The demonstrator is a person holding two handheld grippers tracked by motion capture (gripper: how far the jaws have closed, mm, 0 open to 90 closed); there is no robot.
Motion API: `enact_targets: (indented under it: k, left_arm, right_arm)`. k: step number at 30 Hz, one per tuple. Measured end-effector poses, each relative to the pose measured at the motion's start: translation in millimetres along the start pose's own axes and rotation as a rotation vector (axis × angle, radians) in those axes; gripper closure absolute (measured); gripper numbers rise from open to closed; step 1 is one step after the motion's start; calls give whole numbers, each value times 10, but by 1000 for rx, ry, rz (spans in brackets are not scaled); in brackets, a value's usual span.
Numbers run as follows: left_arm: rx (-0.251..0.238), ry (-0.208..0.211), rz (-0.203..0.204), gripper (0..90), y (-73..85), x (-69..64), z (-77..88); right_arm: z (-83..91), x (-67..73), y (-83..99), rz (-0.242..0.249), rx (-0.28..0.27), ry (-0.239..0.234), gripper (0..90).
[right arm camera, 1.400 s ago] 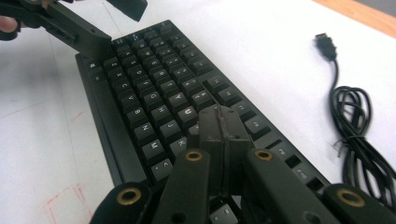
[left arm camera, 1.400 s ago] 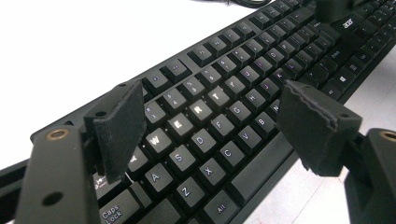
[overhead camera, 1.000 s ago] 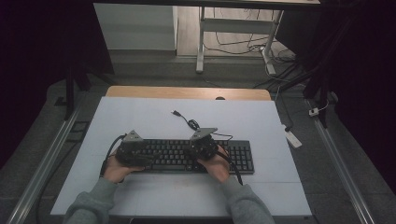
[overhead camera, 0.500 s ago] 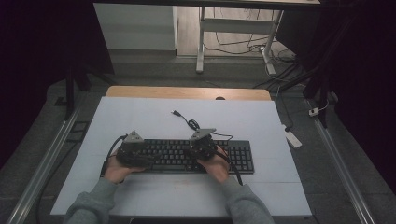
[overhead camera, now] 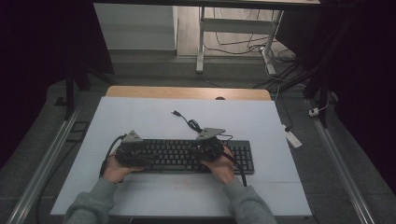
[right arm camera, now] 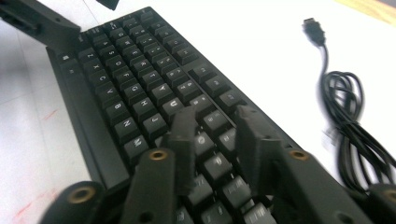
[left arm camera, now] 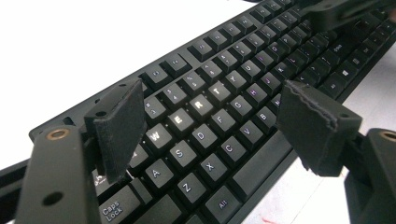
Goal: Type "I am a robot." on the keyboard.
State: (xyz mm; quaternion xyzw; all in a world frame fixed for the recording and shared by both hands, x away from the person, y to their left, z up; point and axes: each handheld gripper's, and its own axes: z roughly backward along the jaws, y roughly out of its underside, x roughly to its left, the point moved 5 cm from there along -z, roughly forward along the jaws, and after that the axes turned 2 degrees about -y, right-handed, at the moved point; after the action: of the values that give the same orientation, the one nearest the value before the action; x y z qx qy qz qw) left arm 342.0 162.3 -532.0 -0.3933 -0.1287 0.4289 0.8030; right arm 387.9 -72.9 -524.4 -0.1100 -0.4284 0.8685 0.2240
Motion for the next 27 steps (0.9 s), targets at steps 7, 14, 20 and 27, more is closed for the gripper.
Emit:
enact_targets:
  k: [7,14,20,27]
  left_arm:
    - [0,-10,11,249,0,23,0]
    - [-3,-15,18,257,0,39,2]
    - [-8,-18,23,267,-6,47,4]
    - [-12,-22,24,280,-10,51,8]
  right_arm:
    - [254,-76,149,-25,-25,31,565]
    - [408,-95,321,-34,-21,45,540]
    - [465,-100,375,-34,-22,55,531]
    - [464,-102,372,-32,-26,57,527]
